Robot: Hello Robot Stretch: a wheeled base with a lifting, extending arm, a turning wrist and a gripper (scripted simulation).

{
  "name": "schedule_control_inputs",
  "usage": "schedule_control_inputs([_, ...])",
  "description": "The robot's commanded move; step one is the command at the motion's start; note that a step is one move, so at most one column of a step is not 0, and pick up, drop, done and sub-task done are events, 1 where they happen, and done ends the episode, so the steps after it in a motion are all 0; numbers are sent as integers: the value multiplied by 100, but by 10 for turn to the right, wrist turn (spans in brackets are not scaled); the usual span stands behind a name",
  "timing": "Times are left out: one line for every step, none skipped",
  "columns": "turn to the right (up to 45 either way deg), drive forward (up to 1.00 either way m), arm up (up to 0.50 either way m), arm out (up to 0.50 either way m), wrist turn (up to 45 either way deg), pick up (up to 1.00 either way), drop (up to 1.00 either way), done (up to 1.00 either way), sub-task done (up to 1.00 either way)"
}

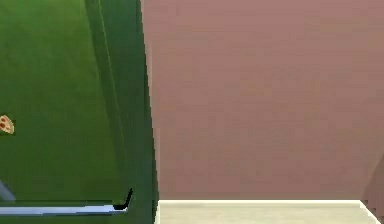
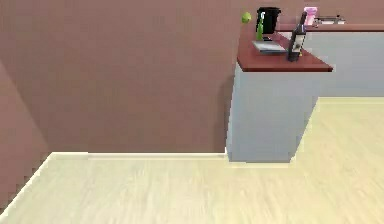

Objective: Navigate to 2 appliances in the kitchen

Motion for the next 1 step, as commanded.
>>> schedule_control_inputs([-390,0,0,0,0,0,0,0,0])
